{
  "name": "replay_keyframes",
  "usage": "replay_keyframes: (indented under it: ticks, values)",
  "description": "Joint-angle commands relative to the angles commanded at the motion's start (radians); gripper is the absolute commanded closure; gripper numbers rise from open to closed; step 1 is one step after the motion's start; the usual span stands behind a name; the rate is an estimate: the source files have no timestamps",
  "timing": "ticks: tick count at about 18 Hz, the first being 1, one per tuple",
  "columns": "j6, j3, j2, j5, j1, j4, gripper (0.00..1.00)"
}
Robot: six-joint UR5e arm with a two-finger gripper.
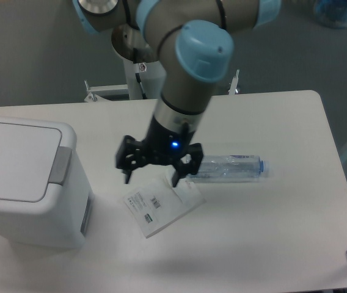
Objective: Open the trash can
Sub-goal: 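Swing the gripper over to the white trash can's lid, then press the gripper against the lid edge to flip it open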
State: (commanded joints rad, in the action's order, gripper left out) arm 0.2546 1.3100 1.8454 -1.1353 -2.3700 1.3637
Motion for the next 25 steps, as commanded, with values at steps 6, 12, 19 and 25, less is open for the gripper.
replay_keyframes:
  ticks: [6, 12, 19, 25]
  values:
    - [-0.015, 0.015, -0.02, 0.008, 0.072, 0.002, 0.0]
    - [-0.015, 0.025, -0.02, 0.008, 0.103, -0.003, 0.0]
    - [-0.008, 0.055, -0.028, -0.003, 0.109, -0.008, 0.0]
    - [-0.006, 0.06, -0.023, -0.008, 0.109, -0.014, 0.0]
